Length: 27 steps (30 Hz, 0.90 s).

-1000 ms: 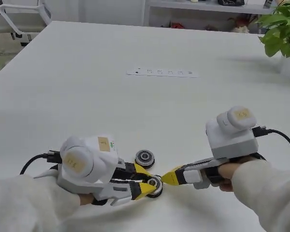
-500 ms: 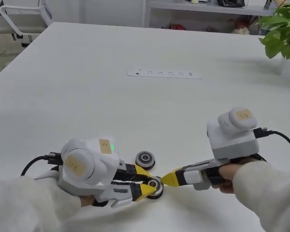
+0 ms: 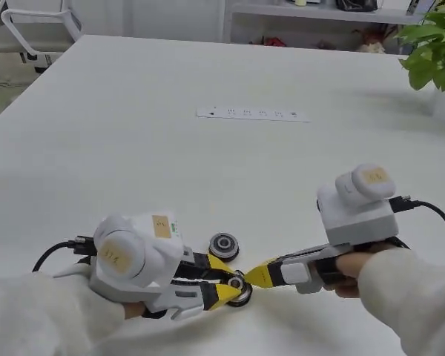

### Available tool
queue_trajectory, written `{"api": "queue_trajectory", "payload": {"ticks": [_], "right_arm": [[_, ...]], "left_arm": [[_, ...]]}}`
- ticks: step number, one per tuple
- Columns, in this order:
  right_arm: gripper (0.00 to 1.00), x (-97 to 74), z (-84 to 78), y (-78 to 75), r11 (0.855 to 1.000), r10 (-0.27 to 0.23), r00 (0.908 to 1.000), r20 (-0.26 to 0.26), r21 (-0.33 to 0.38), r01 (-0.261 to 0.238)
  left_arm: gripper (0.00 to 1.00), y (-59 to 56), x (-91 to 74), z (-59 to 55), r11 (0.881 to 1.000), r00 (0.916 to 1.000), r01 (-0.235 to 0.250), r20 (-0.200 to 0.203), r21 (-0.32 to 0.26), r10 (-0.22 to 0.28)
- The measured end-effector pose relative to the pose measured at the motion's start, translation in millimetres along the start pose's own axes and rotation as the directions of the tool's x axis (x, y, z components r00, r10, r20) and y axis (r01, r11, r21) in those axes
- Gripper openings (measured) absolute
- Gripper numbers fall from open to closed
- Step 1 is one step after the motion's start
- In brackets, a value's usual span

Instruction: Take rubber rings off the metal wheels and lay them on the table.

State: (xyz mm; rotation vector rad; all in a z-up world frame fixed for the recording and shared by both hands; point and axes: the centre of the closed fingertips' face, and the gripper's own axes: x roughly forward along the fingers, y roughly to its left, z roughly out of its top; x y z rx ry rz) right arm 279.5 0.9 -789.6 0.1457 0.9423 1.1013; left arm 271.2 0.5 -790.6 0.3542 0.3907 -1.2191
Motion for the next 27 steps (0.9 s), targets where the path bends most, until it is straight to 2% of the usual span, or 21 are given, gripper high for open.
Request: {"api": "queue_trajectory", "payload": {"ticks": [9,24,26,27], "right_arm": [[0.00,-0.2,0.4,-4.2,1.000,-0.019,0.9998,0.002,0.009,0.019],[0.00,-0.7,3.6,2.9,1.000,0.010,0.9998,0.019,0.027,-0.011],[0.00,-0.8,9.9,5.7,0.999,0.024,0.9983,0.053,0.043,-0.027],[0.00,-2.1,11.3,5.7,0.998,0.027,0.9982,0.054,0.052,-0.030]], "left_arm": [[0.14,0.9,0.1,0.2,1.000,1.0000,-0.002,0.001,-0.008,0.002],[0.14,1.7,0.2,-0.1,1.000,1.0000,-0.003,0.000,-0.012,0.003],[0.14,1.7,0.3,-0.1,1.000,1.0000,-0.003,0.000,-0.012,0.003],[0.14,1.7,0.3,-0.2,1.000,1.0000,-0.003,0.000,-0.012,0.003]]}}
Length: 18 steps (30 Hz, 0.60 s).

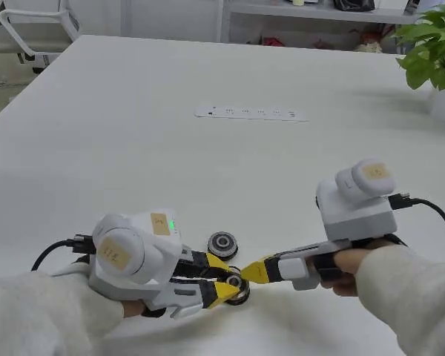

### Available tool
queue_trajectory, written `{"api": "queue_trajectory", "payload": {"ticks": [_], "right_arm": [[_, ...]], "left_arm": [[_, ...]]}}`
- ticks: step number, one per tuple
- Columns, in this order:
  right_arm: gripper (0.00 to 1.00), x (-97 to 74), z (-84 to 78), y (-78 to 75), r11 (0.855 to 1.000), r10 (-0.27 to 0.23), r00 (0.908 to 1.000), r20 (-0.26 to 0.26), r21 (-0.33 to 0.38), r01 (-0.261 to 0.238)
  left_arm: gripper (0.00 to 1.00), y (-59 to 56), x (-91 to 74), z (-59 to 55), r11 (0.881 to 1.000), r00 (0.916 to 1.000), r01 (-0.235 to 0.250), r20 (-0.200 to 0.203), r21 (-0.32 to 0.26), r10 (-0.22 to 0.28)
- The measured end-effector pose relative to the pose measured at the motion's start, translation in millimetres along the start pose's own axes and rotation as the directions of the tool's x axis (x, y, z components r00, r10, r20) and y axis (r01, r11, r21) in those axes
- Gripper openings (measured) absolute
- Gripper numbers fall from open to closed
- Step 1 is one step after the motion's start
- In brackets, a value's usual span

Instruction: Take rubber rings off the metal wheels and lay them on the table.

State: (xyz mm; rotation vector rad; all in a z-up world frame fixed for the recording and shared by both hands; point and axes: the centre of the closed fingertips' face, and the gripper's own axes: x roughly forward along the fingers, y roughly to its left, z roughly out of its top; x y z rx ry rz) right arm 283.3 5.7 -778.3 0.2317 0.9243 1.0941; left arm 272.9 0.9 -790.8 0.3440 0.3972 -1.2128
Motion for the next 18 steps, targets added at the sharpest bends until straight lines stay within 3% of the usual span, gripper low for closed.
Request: {"api": "queue_trajectory", "payload": {"ticks": [18], "right_arm": [[0.00,0.7,-5.8,-0.2,1.000,-0.029,0.9995,-0.012,-0.002,0.029]], "left_arm": [[0.14,-0.3,0.2,0.3,1.000,0.9998,0.000,-0.020,-0.010,0.000]]}}
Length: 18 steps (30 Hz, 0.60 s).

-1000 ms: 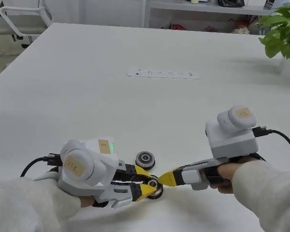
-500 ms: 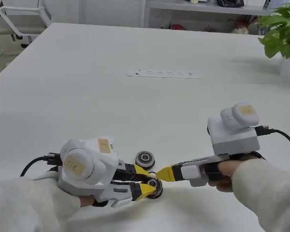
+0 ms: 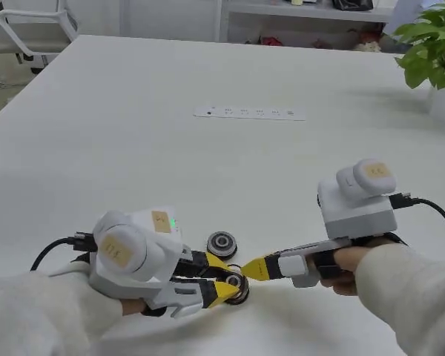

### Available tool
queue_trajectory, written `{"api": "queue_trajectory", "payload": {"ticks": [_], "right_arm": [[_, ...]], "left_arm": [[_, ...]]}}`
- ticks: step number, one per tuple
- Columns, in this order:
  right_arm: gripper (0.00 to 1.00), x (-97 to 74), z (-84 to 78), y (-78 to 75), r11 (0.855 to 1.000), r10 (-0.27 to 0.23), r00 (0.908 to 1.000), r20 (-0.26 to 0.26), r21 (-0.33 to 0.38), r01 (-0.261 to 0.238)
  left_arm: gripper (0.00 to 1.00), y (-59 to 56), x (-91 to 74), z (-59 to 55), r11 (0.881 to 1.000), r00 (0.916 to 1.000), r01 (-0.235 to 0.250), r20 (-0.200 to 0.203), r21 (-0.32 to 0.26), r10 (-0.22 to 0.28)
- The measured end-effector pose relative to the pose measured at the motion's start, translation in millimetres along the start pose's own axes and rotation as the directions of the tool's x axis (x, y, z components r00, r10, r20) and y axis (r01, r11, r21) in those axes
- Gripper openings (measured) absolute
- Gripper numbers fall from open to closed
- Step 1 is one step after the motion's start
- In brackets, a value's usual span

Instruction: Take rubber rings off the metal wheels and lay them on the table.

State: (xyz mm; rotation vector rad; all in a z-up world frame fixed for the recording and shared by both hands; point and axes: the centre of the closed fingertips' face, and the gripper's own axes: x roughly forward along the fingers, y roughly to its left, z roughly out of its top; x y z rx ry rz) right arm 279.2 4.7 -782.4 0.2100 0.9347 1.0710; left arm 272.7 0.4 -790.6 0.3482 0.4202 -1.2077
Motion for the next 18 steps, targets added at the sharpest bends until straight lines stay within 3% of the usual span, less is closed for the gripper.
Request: {"api": "queue_trajectory", "payload": {"ticks": [10,14,18], "right_arm": [[0.00,-1.4,1.2,-4.8,1.000,-0.010,1.0000,0.001,0.006,0.010],[0.00,-2.0,0.7,-5.5,1.000,-0.014,0.9999,-0.001,0.007,0.014],[0.00,-2.7,0.3,-6.8,1.000,-0.015,0.9999,-0.004,0.007,0.015]], "left_arm": [[0.19,-0.1,-5.9,1.6,1.000,0.9997,0.007,-0.022,0.023,-0.006],[0.30,0.2,-11.9,9.2,1.000,0.9999,0.011,-0.001,-0.003,-0.011],[0.35,-1.6,-18.7,11.6,1.000,0.9999,0.014,-0.010,0.023,-0.013]]}}
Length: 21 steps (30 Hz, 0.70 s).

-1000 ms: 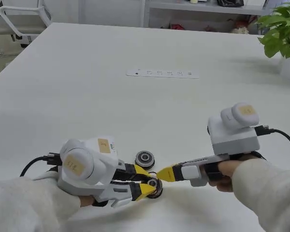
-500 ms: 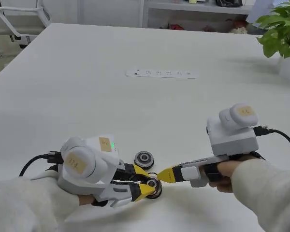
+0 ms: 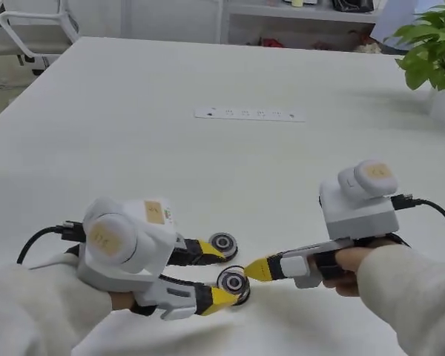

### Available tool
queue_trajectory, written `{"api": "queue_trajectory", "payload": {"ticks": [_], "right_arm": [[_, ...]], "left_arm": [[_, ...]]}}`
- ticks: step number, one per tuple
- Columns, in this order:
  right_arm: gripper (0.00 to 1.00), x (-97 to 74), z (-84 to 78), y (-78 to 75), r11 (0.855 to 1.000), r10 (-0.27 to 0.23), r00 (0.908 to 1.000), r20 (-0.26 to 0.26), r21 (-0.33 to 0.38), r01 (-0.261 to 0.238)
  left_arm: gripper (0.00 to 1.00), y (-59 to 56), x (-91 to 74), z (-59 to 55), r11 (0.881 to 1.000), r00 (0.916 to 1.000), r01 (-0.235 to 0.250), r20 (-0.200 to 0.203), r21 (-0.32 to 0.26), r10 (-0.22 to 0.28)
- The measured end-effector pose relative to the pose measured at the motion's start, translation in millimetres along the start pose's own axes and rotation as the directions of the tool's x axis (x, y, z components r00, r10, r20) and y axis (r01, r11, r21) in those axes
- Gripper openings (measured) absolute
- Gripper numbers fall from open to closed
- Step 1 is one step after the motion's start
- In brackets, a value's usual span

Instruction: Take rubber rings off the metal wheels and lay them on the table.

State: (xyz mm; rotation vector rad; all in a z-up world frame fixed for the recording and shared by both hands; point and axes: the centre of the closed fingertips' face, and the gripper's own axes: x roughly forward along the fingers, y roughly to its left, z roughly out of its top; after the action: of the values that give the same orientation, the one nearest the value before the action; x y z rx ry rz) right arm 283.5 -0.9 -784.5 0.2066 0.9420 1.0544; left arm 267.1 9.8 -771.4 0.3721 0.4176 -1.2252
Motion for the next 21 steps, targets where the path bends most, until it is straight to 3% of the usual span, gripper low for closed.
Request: {"api": "queue_trajectory", "payload": {"ticks": [5,11,17,21], "right_arm": [[0.00,-0.7,1.1,-2.6,1.000,-0.003,1.0000,0.002,-0.001,0.003],[0.00,-3.3,2.9,-4.9,1.000,-0.011,0.9999,0.009,0.008,0.011],[0.00,-8.7,4.5,-8.7,1.000,-0.021,0.9995,0.022,0.023,0.021],[0.00,-11.0,9.1,-9.2,0.999,-0.020,0.9989,0.043,0.037,0.018]], "left_arm": [[0.47,-2.1,-7.7,10.4,1.000,0.9998,0.005,0.020,-0.001,-0.005],[0.52,-2.8,-17.5,20.5,1.000,0.9986,0.005,0.052,-0.018,-0.004],[0.58,-1.1,-30.3,25.0,0.999,0.9962,-0.024,0.083,-0.035,0.027],[0.60,-3.4,-36.0,22.8,0.999,0.9962,-0.036,0.079,-0.025,0.038]]}}
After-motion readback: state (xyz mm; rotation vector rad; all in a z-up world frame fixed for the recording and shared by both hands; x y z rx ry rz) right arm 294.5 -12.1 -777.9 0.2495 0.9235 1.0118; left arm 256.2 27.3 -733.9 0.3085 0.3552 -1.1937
